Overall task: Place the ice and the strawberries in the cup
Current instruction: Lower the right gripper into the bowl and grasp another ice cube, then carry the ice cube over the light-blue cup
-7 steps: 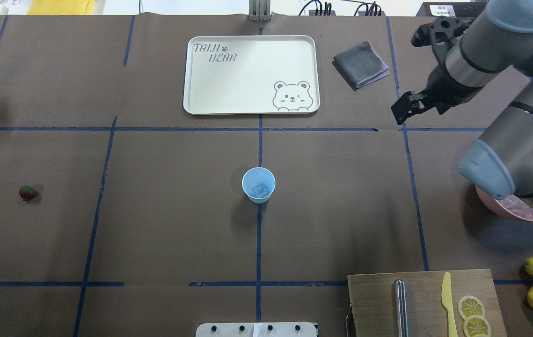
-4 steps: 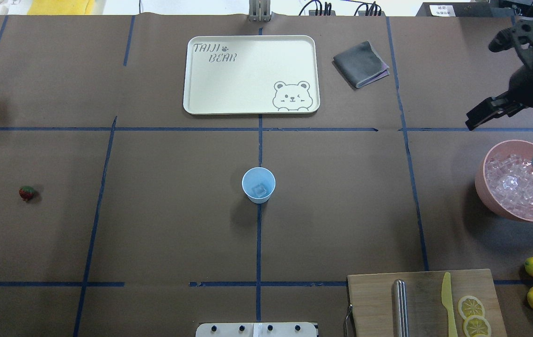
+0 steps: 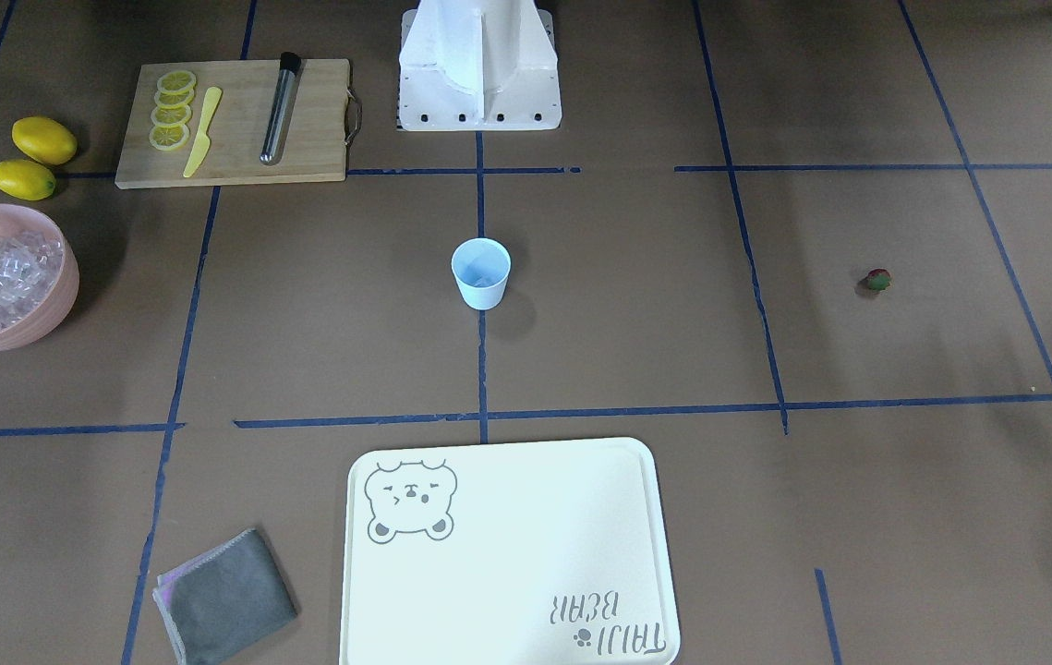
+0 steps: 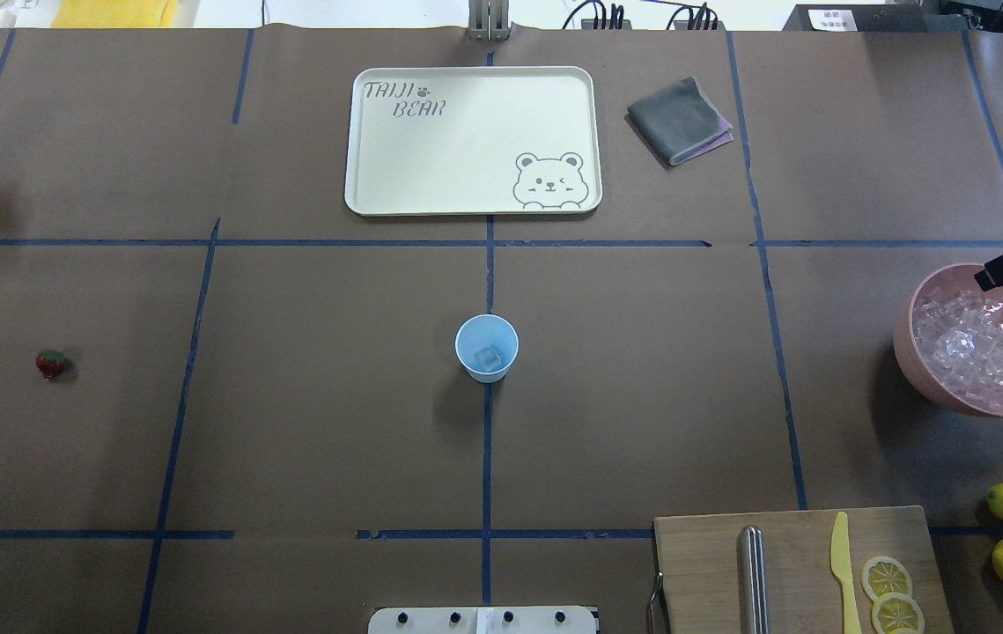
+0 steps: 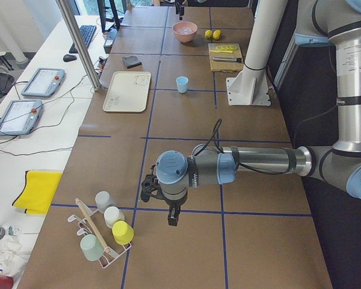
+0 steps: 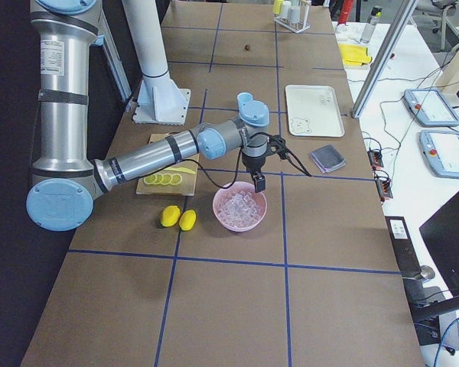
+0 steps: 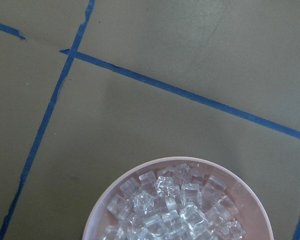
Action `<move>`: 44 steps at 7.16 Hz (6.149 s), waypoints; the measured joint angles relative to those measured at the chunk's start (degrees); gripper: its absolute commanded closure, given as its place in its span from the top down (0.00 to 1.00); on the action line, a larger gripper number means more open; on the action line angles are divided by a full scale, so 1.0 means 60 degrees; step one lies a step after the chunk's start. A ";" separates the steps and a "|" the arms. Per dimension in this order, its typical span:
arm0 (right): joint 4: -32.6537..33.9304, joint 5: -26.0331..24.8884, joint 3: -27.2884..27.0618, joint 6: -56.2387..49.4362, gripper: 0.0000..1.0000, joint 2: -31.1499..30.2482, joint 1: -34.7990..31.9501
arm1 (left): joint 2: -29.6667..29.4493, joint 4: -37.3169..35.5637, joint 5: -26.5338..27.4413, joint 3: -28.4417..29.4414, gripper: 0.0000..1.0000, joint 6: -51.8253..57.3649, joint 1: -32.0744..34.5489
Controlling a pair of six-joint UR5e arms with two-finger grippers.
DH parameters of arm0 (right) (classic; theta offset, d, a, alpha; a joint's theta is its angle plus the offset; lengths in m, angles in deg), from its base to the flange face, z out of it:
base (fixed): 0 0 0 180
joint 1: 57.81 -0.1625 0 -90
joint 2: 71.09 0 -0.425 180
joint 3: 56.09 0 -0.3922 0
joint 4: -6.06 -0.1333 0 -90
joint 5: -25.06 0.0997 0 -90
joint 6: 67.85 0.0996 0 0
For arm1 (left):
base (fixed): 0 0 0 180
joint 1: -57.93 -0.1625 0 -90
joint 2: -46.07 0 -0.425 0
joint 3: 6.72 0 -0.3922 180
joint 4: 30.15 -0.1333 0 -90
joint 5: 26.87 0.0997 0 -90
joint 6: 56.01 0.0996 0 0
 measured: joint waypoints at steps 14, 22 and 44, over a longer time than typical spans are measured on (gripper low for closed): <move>-0.1751 -0.0466 0.0963 0.1294 0.82 -0.0569 0.1503 | -0.0005 0.0000 -0.0003 0.0007 1.00 0.0000 -0.0006; -0.1746 -0.0369 0.1158 0.1176 0.04 -0.0564 0.1736 | -0.0015 0.0000 0.0000 0.0007 1.00 0.0000 -0.0002; 0.3492 -0.3496 0.1922 0.8827 0.08 0.8876 0.6199 | -0.0084 0.0146 0.0015 -0.0081 1.00 -0.0015 0.0005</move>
